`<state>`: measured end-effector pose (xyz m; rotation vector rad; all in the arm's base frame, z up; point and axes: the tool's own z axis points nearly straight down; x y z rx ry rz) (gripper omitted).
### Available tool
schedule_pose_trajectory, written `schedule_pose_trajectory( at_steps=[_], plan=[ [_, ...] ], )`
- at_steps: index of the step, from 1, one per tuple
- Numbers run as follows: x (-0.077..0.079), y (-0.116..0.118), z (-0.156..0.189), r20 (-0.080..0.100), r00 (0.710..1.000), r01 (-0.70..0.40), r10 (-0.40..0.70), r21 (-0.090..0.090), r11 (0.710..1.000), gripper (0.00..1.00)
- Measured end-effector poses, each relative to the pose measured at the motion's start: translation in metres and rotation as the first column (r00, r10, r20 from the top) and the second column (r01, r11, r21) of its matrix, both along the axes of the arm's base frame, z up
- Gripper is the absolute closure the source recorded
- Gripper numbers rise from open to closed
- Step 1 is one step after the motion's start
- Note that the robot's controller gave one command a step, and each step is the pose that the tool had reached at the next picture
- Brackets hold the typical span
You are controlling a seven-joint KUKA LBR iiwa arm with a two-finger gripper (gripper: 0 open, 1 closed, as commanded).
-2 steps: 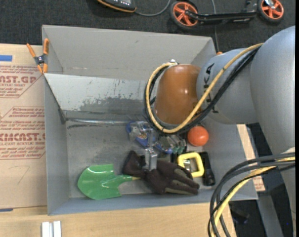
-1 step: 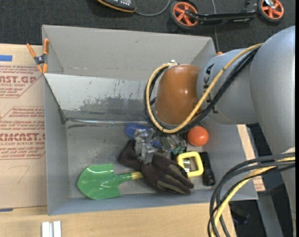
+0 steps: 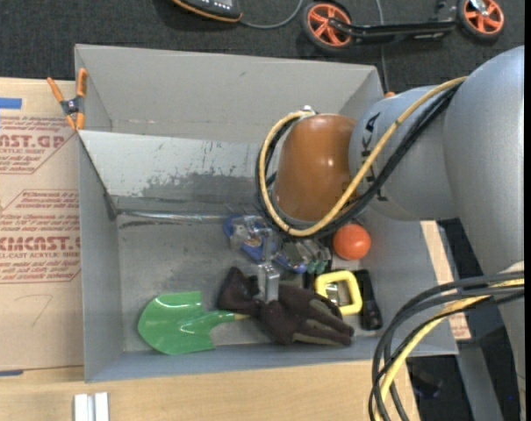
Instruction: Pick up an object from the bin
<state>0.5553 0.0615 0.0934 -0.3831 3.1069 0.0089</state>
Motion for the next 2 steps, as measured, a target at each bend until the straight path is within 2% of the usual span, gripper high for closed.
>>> schedule_pose_trajectory(
  at_steps=[1, 2],
  plan=[
    [-0.0009, -0.0003, -0.0005, -0.004, 1.0, 0.0, 0.0, -0.001, 1.0, 1.0],
    [0.0, -0.0001, 0.0, 0.0, 1.0, 0.0, 0.0, 0.0, 1.0, 0.0]
  ],
)
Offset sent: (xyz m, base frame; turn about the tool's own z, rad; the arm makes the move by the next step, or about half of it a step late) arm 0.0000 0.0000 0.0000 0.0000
